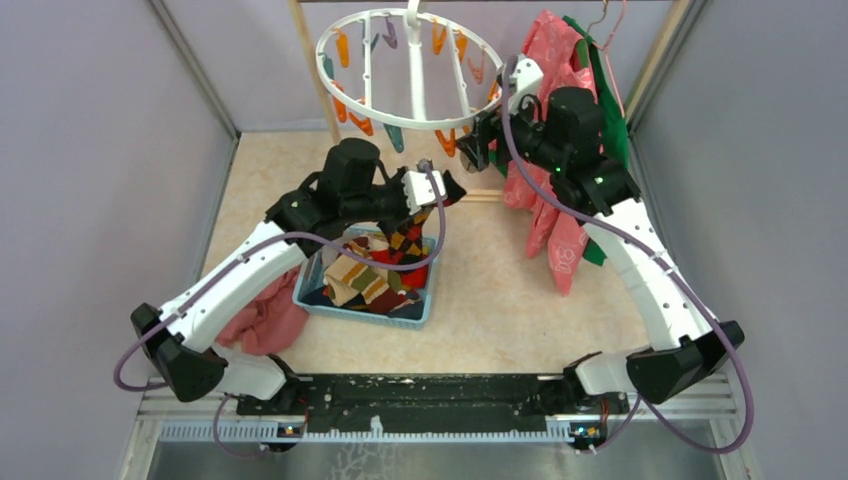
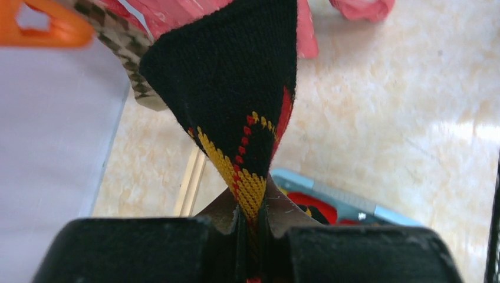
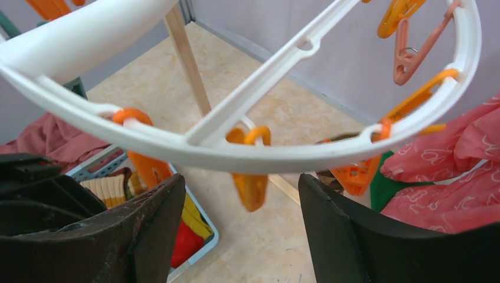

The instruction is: Remove the socks clipped to the hanger

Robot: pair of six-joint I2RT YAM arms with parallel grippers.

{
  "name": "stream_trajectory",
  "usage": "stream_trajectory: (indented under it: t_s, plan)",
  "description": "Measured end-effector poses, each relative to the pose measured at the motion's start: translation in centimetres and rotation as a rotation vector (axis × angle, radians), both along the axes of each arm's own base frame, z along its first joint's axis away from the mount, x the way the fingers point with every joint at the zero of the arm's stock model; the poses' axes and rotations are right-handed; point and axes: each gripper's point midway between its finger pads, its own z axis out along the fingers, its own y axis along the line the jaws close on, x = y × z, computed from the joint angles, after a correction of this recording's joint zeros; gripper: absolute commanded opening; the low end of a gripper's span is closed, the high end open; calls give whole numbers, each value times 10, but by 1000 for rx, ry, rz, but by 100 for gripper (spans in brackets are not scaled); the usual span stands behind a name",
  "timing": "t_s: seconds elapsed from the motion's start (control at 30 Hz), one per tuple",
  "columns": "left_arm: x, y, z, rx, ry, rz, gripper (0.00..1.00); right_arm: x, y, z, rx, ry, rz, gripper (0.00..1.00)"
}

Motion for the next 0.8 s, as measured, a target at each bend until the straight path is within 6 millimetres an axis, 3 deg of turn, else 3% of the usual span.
stream_trajectory:
  t_s: [0.27, 0.43, 0.53, 0.67, 0.8]
  plan:
    - [-26, 53, -18, 232, -45, -43, 0, -26, -16, 0, 50, 0, 133, 71]
    - [-25, 95, -9, 298, -97, 26, 1, -40, -21, 5, 65, -13, 199, 71]
    - [-22, 107, -9, 320, -127, 48, 4, -47, -25, 10, 69, -33, 228, 71]
    - [-19, 112, -45, 411, -104, 34, 7, -57, -30, 10, 66, -46, 258, 71]
    - [-15, 111, -106, 512, -14, 0, 5, -58, -42, 5, 60, -49, 235, 71]
